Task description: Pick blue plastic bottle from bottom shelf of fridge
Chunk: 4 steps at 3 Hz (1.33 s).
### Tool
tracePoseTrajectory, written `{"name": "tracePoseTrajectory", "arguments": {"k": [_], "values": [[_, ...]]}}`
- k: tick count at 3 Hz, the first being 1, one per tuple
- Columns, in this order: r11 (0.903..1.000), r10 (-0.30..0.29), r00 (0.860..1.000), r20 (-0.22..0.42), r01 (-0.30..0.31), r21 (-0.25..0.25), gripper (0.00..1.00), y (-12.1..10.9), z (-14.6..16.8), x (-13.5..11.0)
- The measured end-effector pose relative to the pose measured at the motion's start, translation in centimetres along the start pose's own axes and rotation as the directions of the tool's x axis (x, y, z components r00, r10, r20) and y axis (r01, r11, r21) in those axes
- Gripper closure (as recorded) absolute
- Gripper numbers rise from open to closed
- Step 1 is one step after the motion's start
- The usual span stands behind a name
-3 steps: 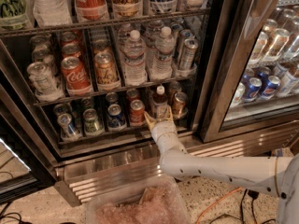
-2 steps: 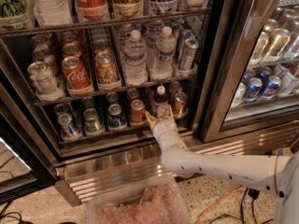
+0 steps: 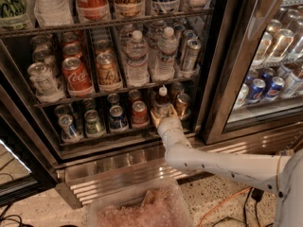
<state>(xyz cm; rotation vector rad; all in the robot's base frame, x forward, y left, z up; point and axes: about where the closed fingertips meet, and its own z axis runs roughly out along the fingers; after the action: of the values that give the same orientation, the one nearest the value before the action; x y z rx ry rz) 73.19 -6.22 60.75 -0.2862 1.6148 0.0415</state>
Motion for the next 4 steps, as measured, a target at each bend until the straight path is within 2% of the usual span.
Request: {"name": "tracePoseTrajectory", "arguments": {"k": [1, 2, 3, 4], "values": [[1.0000, 0.003, 1.000, -0.008, -0.003, 0.002, 0.61, -0.3, 0.5, 0.3], [0.9999, 0.010, 1.000, -0.018, -0.010, -0.003, 0.84, 0.0, 0.8, 0.7], [0.9999, 0.010, 1.000, -0.022, -0.010, -0.005, 1.00, 0.1, 0.8, 0.7], [0.9998, 0.016, 1.000, -0.014, -0.016, -0.009, 1.00, 0.0, -0.3, -0.5]]}}
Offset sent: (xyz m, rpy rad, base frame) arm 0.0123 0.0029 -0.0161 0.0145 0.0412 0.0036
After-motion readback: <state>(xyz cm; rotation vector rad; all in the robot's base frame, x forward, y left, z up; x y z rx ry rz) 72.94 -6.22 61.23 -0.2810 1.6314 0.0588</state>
